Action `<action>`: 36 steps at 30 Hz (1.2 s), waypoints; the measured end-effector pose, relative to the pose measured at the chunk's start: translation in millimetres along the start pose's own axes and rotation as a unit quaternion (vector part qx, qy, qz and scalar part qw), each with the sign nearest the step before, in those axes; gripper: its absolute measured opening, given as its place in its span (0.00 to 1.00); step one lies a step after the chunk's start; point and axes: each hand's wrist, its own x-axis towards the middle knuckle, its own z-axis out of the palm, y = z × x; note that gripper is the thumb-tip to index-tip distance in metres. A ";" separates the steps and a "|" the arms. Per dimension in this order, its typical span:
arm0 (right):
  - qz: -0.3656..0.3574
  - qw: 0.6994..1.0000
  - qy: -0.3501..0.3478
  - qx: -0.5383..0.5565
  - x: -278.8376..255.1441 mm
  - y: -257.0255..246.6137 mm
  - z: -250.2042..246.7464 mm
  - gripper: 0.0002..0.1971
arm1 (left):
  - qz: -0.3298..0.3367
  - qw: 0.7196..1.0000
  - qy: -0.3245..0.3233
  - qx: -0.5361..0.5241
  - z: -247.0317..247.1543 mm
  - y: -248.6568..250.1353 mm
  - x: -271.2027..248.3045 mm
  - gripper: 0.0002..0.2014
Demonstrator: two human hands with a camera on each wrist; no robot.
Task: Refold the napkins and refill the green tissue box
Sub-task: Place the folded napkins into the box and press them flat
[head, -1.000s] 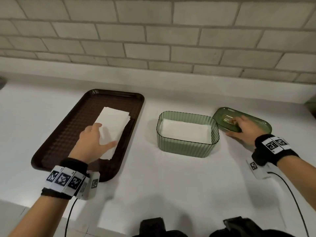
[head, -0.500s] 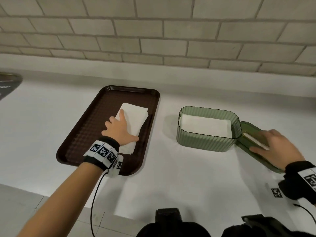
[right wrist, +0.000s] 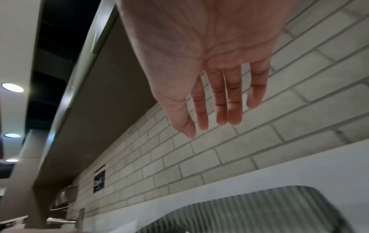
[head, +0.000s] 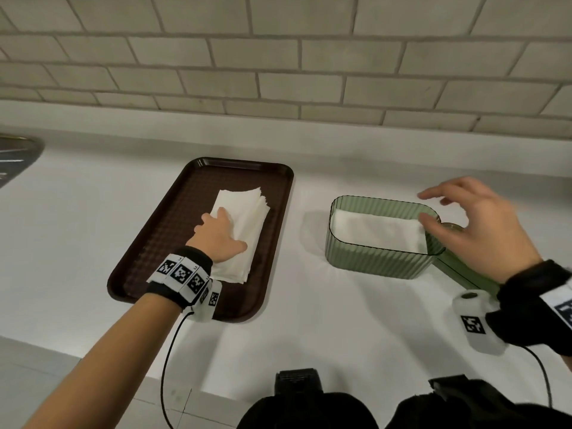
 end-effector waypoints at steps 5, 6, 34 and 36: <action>-0.054 0.998 -0.036 0.021 -2.9 -8.1 18.8 0.10 | 0.027 0.993 0.033 0.110 10.0 0.8 -0.9 0.32; -0.062 0.997 -0.044 0.030 -4.6 -10.3 22.4 0.10 | 0.043 0.989 0.047 0.133 11.7 3.2 -4.0 0.30; 0.226 0.773 -0.244 0.541 -26.3 -13.5 47.3 0.33 | 0.128 0.652 -0.163 -0.730 52.0 120.6 -120.0 0.28; 0.276 0.712 -0.255 0.593 -29.1 -6.2 44.6 0.33 | 0.104 0.623 -0.192 -0.751 56.2 123.1 -118.6 0.29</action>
